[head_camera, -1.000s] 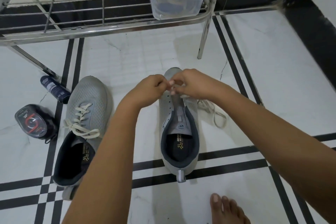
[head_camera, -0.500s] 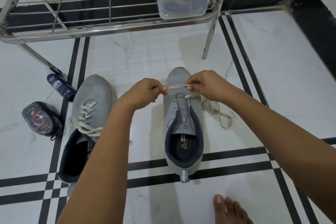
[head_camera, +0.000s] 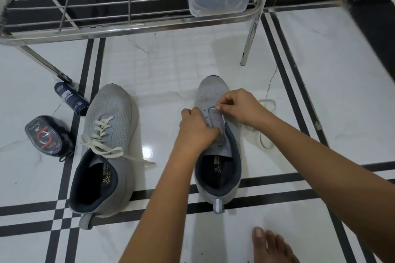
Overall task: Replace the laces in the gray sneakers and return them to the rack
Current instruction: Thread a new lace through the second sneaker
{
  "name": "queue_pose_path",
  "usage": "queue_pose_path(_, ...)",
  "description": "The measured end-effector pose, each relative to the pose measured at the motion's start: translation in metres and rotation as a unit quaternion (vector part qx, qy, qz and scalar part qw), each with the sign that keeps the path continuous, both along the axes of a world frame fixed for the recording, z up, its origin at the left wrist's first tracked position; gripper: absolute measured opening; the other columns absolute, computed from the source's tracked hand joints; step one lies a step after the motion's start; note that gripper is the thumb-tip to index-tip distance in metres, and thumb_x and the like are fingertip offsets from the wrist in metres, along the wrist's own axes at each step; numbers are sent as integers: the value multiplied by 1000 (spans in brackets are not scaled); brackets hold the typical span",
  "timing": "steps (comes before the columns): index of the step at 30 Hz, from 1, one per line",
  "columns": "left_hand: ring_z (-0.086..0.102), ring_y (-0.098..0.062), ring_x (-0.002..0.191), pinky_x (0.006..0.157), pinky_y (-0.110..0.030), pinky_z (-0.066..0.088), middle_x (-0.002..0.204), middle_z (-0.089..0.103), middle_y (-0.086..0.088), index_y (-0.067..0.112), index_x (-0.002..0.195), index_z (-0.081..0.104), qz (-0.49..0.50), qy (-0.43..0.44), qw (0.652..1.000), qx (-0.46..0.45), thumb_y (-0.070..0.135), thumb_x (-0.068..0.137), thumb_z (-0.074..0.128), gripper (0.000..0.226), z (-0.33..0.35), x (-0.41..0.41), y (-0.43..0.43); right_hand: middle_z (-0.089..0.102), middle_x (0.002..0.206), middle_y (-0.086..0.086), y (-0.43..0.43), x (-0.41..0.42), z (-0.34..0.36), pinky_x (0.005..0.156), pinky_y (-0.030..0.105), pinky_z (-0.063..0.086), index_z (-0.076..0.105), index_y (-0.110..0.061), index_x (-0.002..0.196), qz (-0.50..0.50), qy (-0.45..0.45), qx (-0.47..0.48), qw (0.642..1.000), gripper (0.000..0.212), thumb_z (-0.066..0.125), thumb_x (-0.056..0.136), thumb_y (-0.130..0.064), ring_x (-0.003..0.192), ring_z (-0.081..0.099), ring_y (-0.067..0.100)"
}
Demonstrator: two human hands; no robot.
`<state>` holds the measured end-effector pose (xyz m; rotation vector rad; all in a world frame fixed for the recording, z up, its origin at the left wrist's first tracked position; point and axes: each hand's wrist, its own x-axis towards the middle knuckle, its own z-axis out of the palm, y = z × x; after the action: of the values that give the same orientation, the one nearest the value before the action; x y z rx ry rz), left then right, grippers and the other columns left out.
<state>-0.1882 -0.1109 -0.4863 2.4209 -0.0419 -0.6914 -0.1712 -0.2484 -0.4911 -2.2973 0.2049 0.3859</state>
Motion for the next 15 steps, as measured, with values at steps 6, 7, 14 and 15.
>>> queue_pose_path(6,33,-12,50,41,-17,30,54,35,-1,12,52,32,74,-90,990,-75,12,91,43,40,-4,-3,5,69,99,6,16,3,-13,95,44,44,72,-12,84,-50,10,-53,997,13,62,89,-20,106,54,31)
queue_pose_path(7,31,-10,49,41,-16,30,52,34,-1,12,52,31,80,-91,989,-82,12,92,42,42,-3,-4,6,68,100,7,18,4,-14,95,45,43,71,-12,83,-59,13,-64,996,14,61,90,-19,107,53,31)
queue_pose_path(14,26,-11,48,42,-21,17,50,29,0,12,52,28,137,-66,977,-151,12,91,44,42,-6,-5,9,67,107,7,32,0,-13,89,32,42,67,-18,87,-68,12,-113,991,15,53,92,-16,105,56,28)
queue_pose_path(15,26,-12,48,43,-22,18,50,29,0,12,52,28,139,-61,976,-159,12,91,44,42,-6,-5,8,68,106,7,34,-1,-12,85,30,40,66,-19,86,-62,9,-126,990,15,53,92,-16,104,57,28)
